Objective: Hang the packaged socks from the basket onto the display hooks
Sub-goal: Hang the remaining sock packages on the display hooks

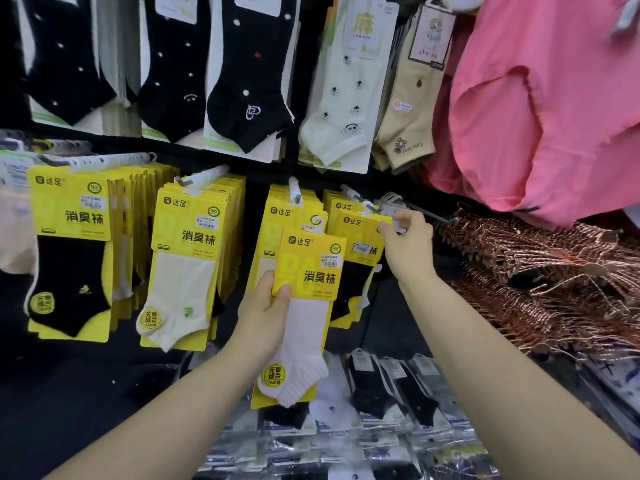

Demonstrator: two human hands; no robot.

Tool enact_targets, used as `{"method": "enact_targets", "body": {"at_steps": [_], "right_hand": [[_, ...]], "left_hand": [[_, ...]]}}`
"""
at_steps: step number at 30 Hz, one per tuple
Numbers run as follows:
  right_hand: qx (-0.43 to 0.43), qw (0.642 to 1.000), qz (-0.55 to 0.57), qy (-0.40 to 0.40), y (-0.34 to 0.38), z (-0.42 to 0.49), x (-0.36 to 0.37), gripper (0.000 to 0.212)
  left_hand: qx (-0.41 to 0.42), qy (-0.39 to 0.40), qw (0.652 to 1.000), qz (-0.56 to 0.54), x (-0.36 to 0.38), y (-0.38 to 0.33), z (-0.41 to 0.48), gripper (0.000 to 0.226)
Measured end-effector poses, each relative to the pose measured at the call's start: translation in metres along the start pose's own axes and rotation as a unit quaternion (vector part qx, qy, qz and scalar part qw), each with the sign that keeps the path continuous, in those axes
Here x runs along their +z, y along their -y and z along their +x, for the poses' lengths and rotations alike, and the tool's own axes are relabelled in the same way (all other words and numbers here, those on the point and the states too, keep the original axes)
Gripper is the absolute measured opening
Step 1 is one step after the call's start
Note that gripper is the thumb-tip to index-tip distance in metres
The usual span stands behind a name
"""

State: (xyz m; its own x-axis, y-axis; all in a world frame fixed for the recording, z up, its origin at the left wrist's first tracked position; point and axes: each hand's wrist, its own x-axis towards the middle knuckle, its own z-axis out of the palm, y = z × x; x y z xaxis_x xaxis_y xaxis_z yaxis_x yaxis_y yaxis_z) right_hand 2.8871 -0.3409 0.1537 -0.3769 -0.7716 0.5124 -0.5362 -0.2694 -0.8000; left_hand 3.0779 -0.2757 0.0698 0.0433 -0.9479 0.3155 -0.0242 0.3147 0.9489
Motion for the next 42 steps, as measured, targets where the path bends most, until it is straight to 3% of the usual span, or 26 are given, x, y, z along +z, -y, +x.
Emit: {"method": "enact_targets", "body": {"at_steps": [3,5,8,14,23,26,28,31,33,35,39,42], "right_hand": [[0.007,0.985,0.067,0.162,0.009,-0.031,-0.004,0.015],[0.008,0.971,0.083,0.222,0.008,-0.045,-0.005,0.019],[0.008,0.975,0.132,0.179,0.003,-0.047,-0.013,0.006],[0.064,0.985,0.131,0.093,-0.006,-0.014,-0.026,0.007],[0.074,0.989,0.045,0.122,0.000,0.022,0.013,0.012],[0.092,0.992,0.078,0.047,-0.004,0.024,0.024,0.022],[0.085,0.995,0.035,-0.029,-0.010,0.021,0.028,0.038],[-0.009,0.994,-0.068,-0.086,-0.023,0.009,0.031,0.036],[-0.085,0.990,-0.106,-0.029,-0.028,0.004,0.036,0.023],[-0.111,0.985,-0.125,0.034,-0.028,0.007,0.041,0.026],[-0.071,0.977,-0.140,0.145,-0.018,0.024,0.051,0.054],[-0.046,0.969,-0.156,0.186,-0.012,0.032,0.055,0.060]], "left_hand": [[-0.001,0.026,1.000,-0.011,0.011,-0.003,-0.003,0.020],[0.002,0.041,0.999,-0.017,0.020,-0.005,-0.005,0.020],[-0.008,0.063,0.998,0.009,0.028,-0.005,-0.007,0.017],[-0.026,0.086,0.994,0.058,0.026,-0.007,-0.006,0.036],[-0.036,0.081,0.994,0.064,0.015,-0.001,-0.002,0.028],[-0.035,0.078,0.994,0.063,0.013,0.002,0.001,0.026],[-0.036,0.080,0.994,0.065,0.012,0.004,0.003,0.025],[-0.035,0.082,0.994,0.065,0.013,0.008,0.008,0.027],[-0.033,0.083,0.994,0.070,0.014,0.009,0.012,0.028],[-0.028,0.086,0.993,0.072,0.015,0.010,0.015,0.028],[-0.025,0.086,0.993,0.072,0.015,0.010,0.019,0.027],[-0.023,0.079,0.994,0.071,0.012,0.006,0.021,0.028]]}}
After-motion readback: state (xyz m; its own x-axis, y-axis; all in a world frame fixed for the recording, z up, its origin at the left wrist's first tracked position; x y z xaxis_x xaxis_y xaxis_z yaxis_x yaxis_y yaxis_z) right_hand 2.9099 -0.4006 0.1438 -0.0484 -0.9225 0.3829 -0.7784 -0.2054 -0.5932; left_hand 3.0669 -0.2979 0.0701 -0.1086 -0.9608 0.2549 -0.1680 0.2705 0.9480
